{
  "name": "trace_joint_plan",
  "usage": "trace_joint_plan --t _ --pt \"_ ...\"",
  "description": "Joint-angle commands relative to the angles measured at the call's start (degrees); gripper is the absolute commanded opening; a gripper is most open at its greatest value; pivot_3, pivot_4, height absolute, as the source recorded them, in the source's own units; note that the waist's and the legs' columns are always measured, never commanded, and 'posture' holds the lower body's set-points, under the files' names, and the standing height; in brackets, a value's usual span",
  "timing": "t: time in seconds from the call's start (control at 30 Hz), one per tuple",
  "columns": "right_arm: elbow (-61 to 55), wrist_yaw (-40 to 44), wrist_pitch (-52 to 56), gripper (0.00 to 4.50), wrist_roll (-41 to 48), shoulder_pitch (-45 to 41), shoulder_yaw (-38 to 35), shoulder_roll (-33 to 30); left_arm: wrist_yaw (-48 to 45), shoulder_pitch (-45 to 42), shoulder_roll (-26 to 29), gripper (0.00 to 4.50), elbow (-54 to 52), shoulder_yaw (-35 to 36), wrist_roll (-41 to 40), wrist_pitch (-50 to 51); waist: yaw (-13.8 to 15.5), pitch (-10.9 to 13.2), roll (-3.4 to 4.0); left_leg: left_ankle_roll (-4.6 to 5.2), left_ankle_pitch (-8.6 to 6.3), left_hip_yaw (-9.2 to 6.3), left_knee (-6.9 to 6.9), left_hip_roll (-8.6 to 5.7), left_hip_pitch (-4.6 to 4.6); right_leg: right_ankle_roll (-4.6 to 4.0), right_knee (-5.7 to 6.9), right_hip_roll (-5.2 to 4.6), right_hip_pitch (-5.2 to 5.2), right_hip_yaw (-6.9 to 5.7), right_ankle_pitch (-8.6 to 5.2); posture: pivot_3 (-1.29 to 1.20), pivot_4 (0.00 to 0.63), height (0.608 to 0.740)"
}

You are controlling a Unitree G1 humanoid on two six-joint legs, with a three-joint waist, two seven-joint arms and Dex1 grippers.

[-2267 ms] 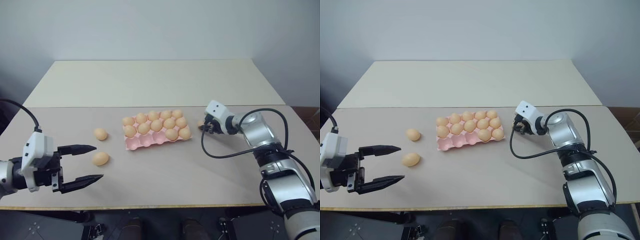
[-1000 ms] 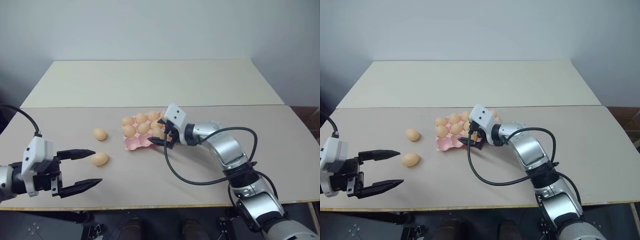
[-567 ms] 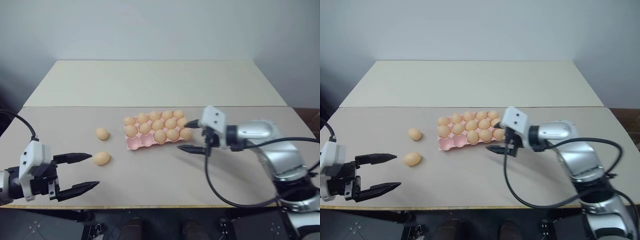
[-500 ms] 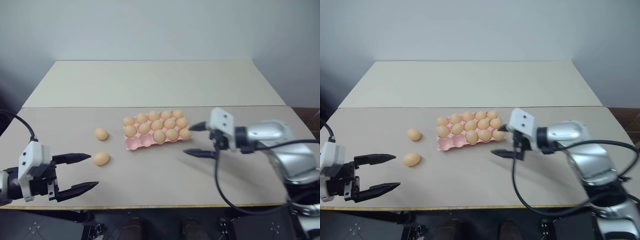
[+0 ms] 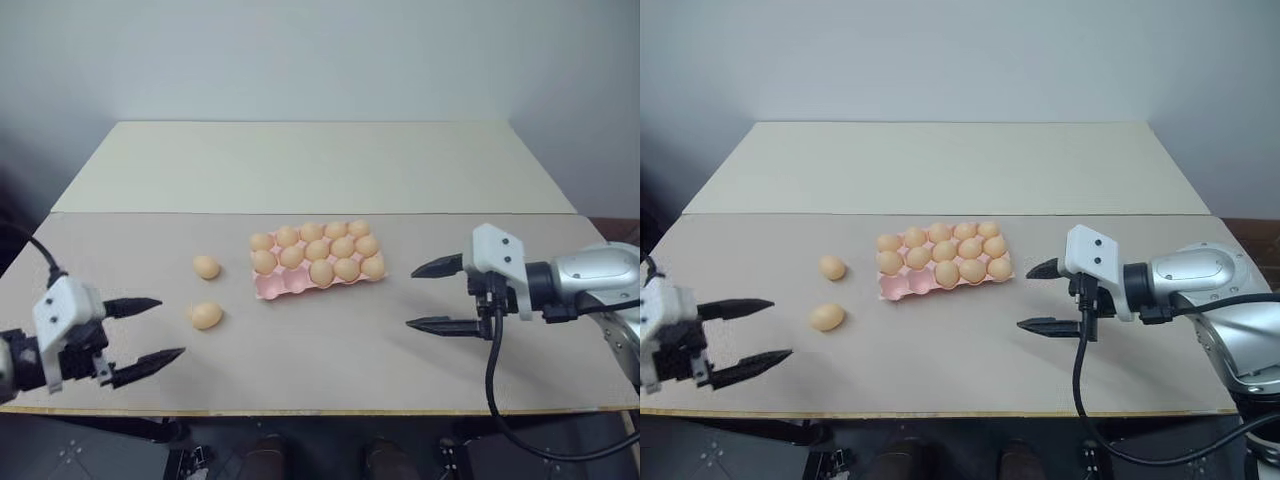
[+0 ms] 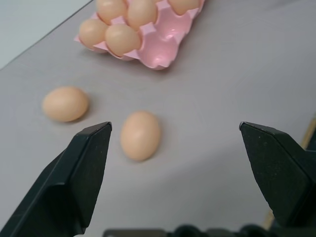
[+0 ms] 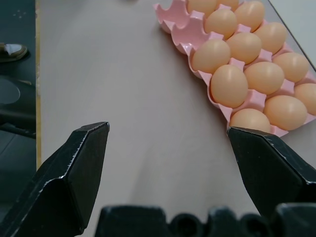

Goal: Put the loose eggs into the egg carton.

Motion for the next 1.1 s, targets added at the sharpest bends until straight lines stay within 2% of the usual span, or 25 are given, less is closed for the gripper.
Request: trace_joint_plan --t 0.03,0.2,0.4,0.57,0.7,0.87,0.9,1.1 --pt "-2.1 -2.3 0.9 4.44 1.5 -0.4 -0.7 0.8 1.8 -3.6 0.3 4.50 2.0 -6.8 3.9 -2.3 -0.1 0.0 0.00 0.00 0.00 0.00 0.00 -0.01 -0.03 0.00 -0.01 0.00 -0.03 -0.01 0.00 0.00 0.150 0.740" --pt "-4.4 -6.5 4.0 4.44 3.1 -0.4 -1.9 2.0 5.3 -10.6 0.3 4.50 7.3 -19.3 12.2 -3.8 -0.2 0.0 0.00 0.00 0.00 0.00 -0.03 -0.03 -0.05 0.00 0.02 0.03 -0.07 -0.01 0.00 0.00 0.150 0.740" --pt "-7.3 -9.0 6.2 4.44 5.0 2.2 -4.1 0.8 7.2 -16.6 -1.9 4.50 12.7 -26.3 16.2 -4.6 -0.2 0.0 -0.02 0.00 0.00 0.00 -0.03 -0.02 -0.09 0.00 0.03 0.03 -0.08 -0.02 0.00 0.00 0.150 0.740" --pt "-8.2 -11.2 7.0 4.44 5.8 3.4 -5.1 0.3 7.5 -19.5 -3.4 4.50 16.4 -29.3 17.7 -5.5 -0.3 0.0 -0.02 0.01 0.01 0.00 -0.02 -0.03 -0.08 0.01 0.05 0.02 -0.08 -0.02 0.00 0.00 0.150 0.740" --pt "-8.2 -12.7 7.1 4.50 5.8 3.4 -5.3 0.5 7.8 -21.7 -5.3 3.69 18.5 -29.9 17.5 -4.7 -0.3 0.0 -0.03 0.01 0.01 -0.01 0.00 -0.04 -0.09 0.01 0.10 0.05 -0.08 -0.02 0.00 0.00 0.150 0.740" --pt "-8.2 -13.6 7.3 4.50 6.2 3.0 -5.1 0.4 7.6 -22.8 -4.8 2.04 19.9 -31.5 19.4 -4.6 -0.3 0.0 -0.03 0.02 0.01 0.00 0.00 -0.04 -0.09 0.01 0.08 0.04 -0.09 -0.02 0.00 0.00 0.150 0.740" --pt "-8.2 -13.7 7.3 4.50 6.3 3.0 -5.1 0.4 7.6 -22.9 -4.9 1.84 20.0 -31.7 19.6 -4.5 -0.3 0.0 -0.03 0.01 0.01 0.00 0.00 -0.04 -0.08 0.01 0.09 0.04 -0.09 -0.02 0.00 0.00 0.150 0.740" --pt "-8.4 -15.0 7.0 4.50 6.6 3.0 -4.8 0.4 7.8 -23.7 -7.1 1.72 19.0 -29.8 17.7 -7.1 -0.3 0.0 -0.03 0.04 0.03 0.00 0.02 -0.03 -0.07 0.01 0.14 0.03 -0.07 -0.01 0.00 0.00 0.150 0.740"
